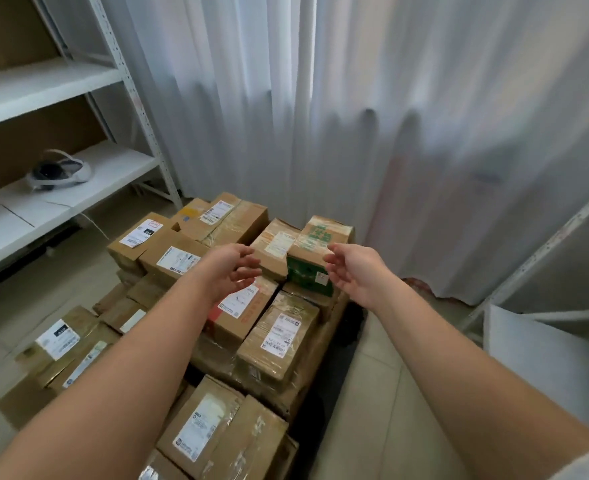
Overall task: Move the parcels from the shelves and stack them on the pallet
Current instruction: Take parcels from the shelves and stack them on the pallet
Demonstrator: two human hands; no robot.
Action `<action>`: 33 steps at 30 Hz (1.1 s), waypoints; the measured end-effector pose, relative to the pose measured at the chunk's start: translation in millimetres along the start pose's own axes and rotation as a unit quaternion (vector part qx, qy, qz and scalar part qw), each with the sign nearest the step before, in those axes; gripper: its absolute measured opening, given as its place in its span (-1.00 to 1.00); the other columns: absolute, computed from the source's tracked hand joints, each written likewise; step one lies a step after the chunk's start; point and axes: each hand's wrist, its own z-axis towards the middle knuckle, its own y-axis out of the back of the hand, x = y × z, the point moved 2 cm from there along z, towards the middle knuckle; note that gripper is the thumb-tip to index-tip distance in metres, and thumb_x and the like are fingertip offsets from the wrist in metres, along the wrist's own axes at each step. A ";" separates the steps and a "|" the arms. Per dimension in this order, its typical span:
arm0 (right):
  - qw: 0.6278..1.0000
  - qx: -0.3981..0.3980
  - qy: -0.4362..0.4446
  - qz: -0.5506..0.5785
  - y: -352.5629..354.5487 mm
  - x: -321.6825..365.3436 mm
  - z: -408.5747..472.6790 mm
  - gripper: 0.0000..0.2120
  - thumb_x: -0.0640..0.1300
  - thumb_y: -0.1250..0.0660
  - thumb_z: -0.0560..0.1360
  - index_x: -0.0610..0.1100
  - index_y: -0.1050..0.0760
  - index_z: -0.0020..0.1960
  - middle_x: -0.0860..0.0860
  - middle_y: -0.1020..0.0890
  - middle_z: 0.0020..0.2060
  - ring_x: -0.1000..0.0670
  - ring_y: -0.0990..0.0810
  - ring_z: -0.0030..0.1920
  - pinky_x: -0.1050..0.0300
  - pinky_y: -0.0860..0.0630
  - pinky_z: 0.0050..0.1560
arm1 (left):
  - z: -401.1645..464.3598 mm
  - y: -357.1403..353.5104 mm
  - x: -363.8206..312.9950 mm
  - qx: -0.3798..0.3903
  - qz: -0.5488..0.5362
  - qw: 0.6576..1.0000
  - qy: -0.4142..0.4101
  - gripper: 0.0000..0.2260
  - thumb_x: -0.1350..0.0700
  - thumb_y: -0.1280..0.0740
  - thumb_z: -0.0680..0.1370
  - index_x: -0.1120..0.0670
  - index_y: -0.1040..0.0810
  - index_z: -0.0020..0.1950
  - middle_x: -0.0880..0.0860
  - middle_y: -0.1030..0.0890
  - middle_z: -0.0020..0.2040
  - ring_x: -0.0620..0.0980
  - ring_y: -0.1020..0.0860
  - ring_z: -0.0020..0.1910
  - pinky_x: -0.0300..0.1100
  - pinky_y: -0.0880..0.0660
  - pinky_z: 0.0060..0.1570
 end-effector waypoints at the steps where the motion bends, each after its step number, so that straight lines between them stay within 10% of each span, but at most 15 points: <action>1: 1.000 0.003 0.017 0.007 6.3 0.4 -15.1 -0.84 -0.17 -0.24 0.62 -0.16 -0.53 0.15 -0.09 -0.64 -0.12 0.01 -0.55 -0.17 0.17 -0.55 -0.12 | -13.7 -8.1 -1.0 0.016 0.002 1.000 -0.008 -0.78 0.16 -0.20 0.66 0.17 -0.50 0.27 0.15 -0.63 0.07 0.12 -0.62 0.04 -0.02 -0.57 0.09; 19: 0.953 -0.062 0.268 0.128 86.8 -57.0 -325.3 -0.71 -0.04 -0.14 0.65 -0.12 -0.54 -0.12 0.03 -0.59 -0.36 0.09 -0.44 -0.41 0.27 -0.37 -0.40 | -314.5 -39.8 31.9 0.227 -0.017 0.961 -0.154 -0.85 0.23 -0.22 0.60 0.11 -0.58 0.02 0.03 -0.67 -0.15 0.01 -0.63 -0.12 -0.14 -0.56 0.00; 33: 0.840 -0.304 0.418 0.165 57.3 -189.0 -585.5 -0.76 -0.13 -0.17 0.62 -0.15 -0.53 -0.14 -0.01 -0.57 -0.37 0.07 -0.44 -0.40 0.23 -0.38 -0.35 | -491.9 34.2 107.5 0.447 0.023 0.875 -0.183 -0.86 0.20 -0.27 0.58 0.10 -0.61 0.05 0.00 -0.63 -0.18 -0.05 -0.59 -0.21 -0.23 -0.55 -0.09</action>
